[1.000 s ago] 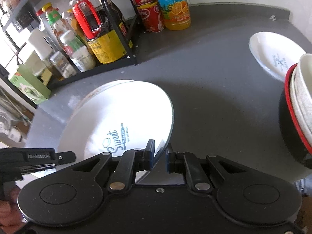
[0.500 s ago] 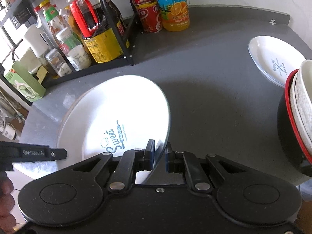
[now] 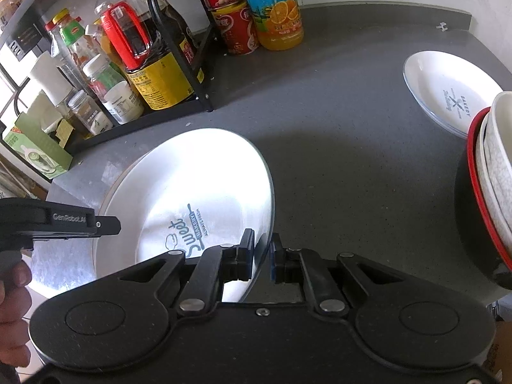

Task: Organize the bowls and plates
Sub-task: 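Lower the 'Sweet' plate onto the orange-rimmed plate and open both grippers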

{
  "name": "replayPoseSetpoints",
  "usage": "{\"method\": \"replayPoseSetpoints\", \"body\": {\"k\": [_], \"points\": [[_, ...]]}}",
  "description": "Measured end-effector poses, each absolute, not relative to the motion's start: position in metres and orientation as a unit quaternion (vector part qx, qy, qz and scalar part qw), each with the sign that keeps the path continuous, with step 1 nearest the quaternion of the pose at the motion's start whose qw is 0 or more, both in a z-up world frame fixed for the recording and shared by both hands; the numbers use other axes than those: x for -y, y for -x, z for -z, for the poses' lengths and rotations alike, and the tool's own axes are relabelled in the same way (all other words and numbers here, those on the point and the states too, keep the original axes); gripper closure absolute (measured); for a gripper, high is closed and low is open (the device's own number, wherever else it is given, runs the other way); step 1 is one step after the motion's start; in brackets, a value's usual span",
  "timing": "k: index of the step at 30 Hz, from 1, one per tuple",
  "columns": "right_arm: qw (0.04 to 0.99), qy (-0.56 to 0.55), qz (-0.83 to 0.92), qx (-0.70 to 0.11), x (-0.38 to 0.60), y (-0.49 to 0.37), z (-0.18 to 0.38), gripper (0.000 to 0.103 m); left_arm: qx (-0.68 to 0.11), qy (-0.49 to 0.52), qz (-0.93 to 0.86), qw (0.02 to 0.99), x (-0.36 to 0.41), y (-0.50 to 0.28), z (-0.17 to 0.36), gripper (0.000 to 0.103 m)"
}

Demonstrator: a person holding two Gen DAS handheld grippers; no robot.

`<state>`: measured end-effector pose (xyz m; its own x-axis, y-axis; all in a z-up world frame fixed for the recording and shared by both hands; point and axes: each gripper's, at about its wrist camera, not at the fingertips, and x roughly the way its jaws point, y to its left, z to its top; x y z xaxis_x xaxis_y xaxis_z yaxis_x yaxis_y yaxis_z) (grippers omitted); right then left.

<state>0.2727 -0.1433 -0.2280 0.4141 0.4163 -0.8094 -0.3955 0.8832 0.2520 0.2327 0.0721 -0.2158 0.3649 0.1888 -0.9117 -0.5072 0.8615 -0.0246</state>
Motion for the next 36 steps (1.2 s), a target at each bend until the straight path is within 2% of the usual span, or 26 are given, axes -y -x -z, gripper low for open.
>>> {"method": "replayPoseSetpoints", "body": {"k": [10,24,32,36], "points": [[0.837,-0.004,-0.235,-0.495,0.135,-0.280,0.231,0.090,-0.533,0.143,-0.199,0.810,-0.079,-0.249,0.218,0.085],[0.828,-0.002,-0.222,-0.515,0.132,-0.289,0.248,0.055,-0.549,0.132,-0.195,0.802,-0.090,-0.257,0.230,0.087],[0.821,-0.028,-0.220,-0.527,0.141,-0.293,0.247,0.055,-0.559,0.119,-0.200,0.796,-0.087,-0.265,0.233,0.088],[0.825,-0.046,-0.218,-0.520,0.152,-0.294,0.240,0.054,-0.575,0.104,-0.201,0.786,-0.079,-0.271,0.234,0.085]]}}
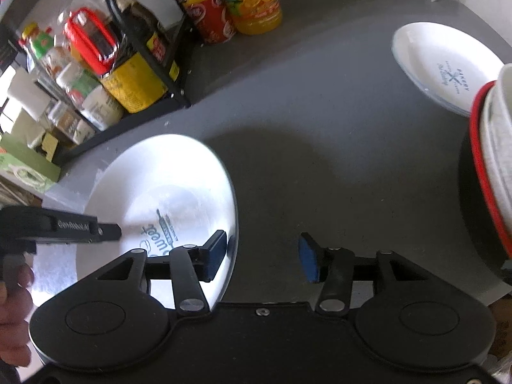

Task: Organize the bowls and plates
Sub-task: 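Lower the 'Sweet' plate onto the orange-rimmed plate and open both grippers, then move both grippers to the rim of the white plate printed 'BAKERY'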

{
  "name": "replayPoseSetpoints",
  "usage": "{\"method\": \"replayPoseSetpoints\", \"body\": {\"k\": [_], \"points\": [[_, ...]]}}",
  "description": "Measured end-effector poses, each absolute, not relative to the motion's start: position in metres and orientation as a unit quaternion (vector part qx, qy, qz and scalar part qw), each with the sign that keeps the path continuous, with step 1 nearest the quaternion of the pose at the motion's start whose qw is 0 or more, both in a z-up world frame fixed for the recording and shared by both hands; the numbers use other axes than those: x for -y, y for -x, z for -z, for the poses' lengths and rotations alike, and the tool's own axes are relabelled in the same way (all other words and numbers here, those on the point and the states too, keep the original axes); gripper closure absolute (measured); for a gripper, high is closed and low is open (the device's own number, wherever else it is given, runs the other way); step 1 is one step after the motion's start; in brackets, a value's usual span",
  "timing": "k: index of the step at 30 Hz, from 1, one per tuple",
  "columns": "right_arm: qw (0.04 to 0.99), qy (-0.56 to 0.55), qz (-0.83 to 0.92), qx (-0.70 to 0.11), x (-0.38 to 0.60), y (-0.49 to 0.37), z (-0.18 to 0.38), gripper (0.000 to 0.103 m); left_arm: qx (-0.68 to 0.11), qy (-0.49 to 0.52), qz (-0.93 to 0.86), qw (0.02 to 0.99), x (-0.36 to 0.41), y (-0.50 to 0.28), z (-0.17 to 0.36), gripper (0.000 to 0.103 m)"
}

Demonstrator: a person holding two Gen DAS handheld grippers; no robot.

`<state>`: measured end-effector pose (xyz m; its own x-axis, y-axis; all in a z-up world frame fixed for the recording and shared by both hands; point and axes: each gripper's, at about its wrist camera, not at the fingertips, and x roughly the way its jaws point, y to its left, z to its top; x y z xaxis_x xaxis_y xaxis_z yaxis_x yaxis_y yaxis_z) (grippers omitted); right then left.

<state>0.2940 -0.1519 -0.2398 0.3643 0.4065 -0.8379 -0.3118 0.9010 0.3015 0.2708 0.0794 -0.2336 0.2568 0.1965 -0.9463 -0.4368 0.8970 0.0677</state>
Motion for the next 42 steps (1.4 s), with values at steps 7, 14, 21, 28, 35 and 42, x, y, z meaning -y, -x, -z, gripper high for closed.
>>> {"method": "replayPoseSetpoints", "body": {"k": [7,14,21,28,35,42], "points": [[0.837,-0.066,-0.218,-0.497,0.172,-0.287,0.222,0.053,-0.574,0.111,-0.200,0.786,-0.066,-0.267,0.228,0.068],[0.851,-0.092,-0.209,-0.473,0.202,-0.277,0.202,0.050,-0.564,0.101,-0.202,0.794,-0.041,-0.264,0.211,0.041],[0.861,-0.118,-0.208,-0.449,0.234,-0.258,0.188,0.044,-0.546,0.104,-0.194,0.809,-0.015,-0.246,0.194,0.030],[0.874,-0.133,-0.207,-0.418,0.277,-0.234,0.167,0.036,-0.527,0.111,-0.194,0.820,0.013,-0.221,0.178,0.029],[0.884,-0.159,-0.198,-0.393,0.317,-0.225,0.145,0.026,-0.508,0.122,-0.183,0.833,0.044,-0.203,0.156,0.025],[0.892,-0.165,-0.185,-0.378,0.350,-0.228,0.131,0.025,-0.496,0.128,-0.167,0.842,0.069,-0.198,0.139,0.023]]}}
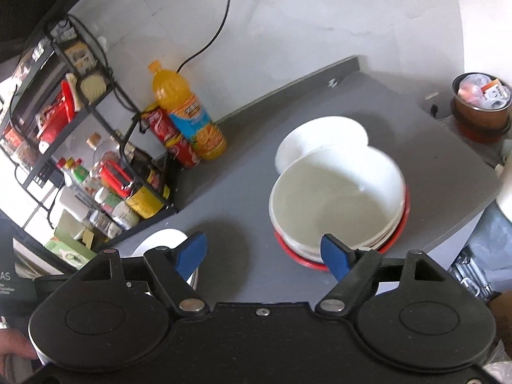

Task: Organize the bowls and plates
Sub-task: 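Move both grippers to the rim of the white plate printed 'BAKERY'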

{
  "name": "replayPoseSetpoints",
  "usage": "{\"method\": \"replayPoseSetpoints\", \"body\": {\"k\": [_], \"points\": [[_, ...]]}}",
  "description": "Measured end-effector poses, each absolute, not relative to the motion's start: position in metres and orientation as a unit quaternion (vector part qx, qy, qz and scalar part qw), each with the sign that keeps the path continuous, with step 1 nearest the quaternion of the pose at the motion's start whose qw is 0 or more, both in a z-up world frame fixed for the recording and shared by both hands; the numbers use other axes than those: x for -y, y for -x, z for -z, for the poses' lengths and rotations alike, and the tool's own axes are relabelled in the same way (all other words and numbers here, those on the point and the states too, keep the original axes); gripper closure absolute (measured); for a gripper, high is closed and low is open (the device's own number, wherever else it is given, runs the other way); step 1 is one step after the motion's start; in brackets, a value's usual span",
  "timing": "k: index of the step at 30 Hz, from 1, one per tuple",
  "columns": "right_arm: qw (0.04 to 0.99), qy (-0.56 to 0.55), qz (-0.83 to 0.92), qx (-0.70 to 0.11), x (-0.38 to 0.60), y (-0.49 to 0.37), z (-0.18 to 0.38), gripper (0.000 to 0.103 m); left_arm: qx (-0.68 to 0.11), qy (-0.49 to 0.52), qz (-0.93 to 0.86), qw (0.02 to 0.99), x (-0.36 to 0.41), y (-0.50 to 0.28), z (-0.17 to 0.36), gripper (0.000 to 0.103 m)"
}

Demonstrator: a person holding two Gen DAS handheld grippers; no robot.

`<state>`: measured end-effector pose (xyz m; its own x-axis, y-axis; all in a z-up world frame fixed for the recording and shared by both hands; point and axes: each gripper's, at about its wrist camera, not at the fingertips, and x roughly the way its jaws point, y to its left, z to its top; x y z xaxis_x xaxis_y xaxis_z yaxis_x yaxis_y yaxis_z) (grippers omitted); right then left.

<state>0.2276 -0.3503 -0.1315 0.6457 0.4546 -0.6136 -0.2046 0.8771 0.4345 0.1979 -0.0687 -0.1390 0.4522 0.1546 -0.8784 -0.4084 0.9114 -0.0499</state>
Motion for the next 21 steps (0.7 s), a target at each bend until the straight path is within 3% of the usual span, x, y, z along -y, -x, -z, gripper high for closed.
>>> {"method": "replayPoseSetpoints", "body": {"k": [6,12,21], "points": [[0.893,-0.175,-0.173,-0.378,0.370,-0.243,0.130,0.024,-0.487,0.130,-0.161,0.848,0.084,-0.207,0.127,0.021],[0.894,-0.170,-0.171,-0.378,0.378,-0.265,0.129,0.018,-0.480,0.130,-0.153,0.854,0.092,-0.228,0.117,0.013],[0.893,-0.177,-0.150,-0.384,0.397,-0.314,0.122,0.018,-0.499,0.137,-0.112,0.849,0.113,-0.284,0.129,0.012]]}}
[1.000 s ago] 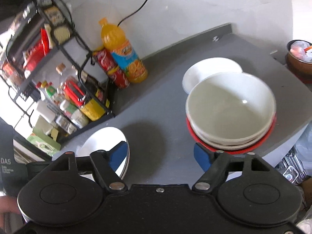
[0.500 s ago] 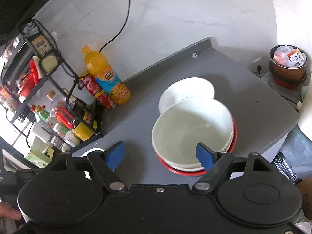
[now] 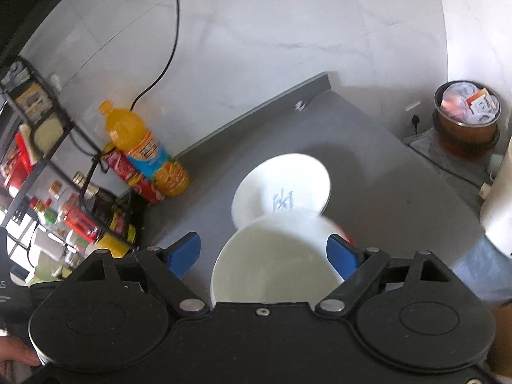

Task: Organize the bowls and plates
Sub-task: 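Move both grippers to the rim of the white plate printed 'BAKERY', then close both grippers on the rim of the 'BAKERY' plate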

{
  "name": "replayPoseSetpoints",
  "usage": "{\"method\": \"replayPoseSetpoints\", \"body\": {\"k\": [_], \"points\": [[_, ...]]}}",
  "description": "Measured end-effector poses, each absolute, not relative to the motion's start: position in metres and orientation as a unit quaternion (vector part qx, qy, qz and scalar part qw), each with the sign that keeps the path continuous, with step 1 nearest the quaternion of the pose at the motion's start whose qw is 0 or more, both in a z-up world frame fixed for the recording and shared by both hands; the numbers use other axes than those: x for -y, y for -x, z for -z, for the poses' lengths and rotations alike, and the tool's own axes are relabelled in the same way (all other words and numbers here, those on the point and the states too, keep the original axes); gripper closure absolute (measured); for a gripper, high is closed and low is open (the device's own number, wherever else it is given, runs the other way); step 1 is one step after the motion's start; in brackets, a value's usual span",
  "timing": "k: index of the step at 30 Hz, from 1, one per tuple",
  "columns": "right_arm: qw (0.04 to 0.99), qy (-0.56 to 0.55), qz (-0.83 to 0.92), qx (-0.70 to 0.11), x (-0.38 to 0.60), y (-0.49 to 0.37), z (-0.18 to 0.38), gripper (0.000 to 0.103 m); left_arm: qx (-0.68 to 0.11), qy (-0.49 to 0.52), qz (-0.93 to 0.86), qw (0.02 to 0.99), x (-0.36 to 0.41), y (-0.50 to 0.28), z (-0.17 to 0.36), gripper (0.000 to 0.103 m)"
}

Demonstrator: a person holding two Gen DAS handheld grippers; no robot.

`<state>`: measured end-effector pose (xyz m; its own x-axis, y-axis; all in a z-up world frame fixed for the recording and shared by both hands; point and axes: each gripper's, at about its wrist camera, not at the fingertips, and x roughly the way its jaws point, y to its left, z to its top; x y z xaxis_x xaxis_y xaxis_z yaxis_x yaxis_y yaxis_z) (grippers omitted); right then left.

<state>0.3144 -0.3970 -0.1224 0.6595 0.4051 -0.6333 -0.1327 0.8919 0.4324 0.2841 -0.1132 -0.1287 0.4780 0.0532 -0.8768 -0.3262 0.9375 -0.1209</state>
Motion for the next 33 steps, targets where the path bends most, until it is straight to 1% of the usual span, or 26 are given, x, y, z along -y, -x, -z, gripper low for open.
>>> {"method": "replayPoseSetpoints", "body": {"k": [5,11,17,21,25,27,29,30,31,32,33], "points": [[0.893,-0.184,-0.135,-0.387,0.410,-0.346,0.123,0.018,-0.499,0.130,-0.090,0.852,0.128,-0.326,0.132,0.012],[0.883,-0.181,-0.127,-0.415,0.424,-0.390,0.134,0.019,-0.497,0.132,-0.074,0.854,0.142,-0.376,0.140,0.012],[0.870,-0.170,-0.143,-0.439,0.434,-0.429,0.147,0.022,-0.515,0.144,-0.068,0.842,0.146,-0.420,0.161,0.015],[0.862,-0.168,-0.145,-0.456,0.436,-0.454,0.160,0.027,-0.529,0.162,-0.076,0.830,0.146,-0.445,0.180,0.021],[0.854,-0.148,-0.152,-0.475,0.432,-0.470,0.177,0.028,-0.536,0.163,-0.069,0.825,0.150,-0.466,0.199,0.029],[0.849,-0.143,-0.155,-0.484,0.432,-0.478,0.186,0.031,-0.539,0.165,-0.064,0.824,0.150,-0.474,0.208,0.031],[0.842,-0.147,-0.163,-0.494,0.431,-0.487,0.197,0.034,-0.545,0.173,-0.064,0.818,0.150,-0.480,0.216,0.035],[0.837,-0.149,-0.167,-0.499,0.430,-0.491,0.202,0.037,-0.548,0.175,-0.062,0.816,0.149,-0.482,0.220,0.038],[0.833,-0.150,-0.173,-0.503,0.428,-0.494,0.206,0.039,-0.551,0.177,-0.060,0.813,0.148,-0.485,0.225,0.042],[0.830,-0.148,-0.181,-0.506,0.426,-0.497,0.210,0.041,-0.557,0.177,-0.063,0.809,0.147,-0.487,0.229,0.044],[0.827,-0.145,-0.188,-0.509,0.423,-0.499,0.213,0.042,-0.562,0.176,-0.067,0.806,0.147,-0.489,0.234,0.047]]}}
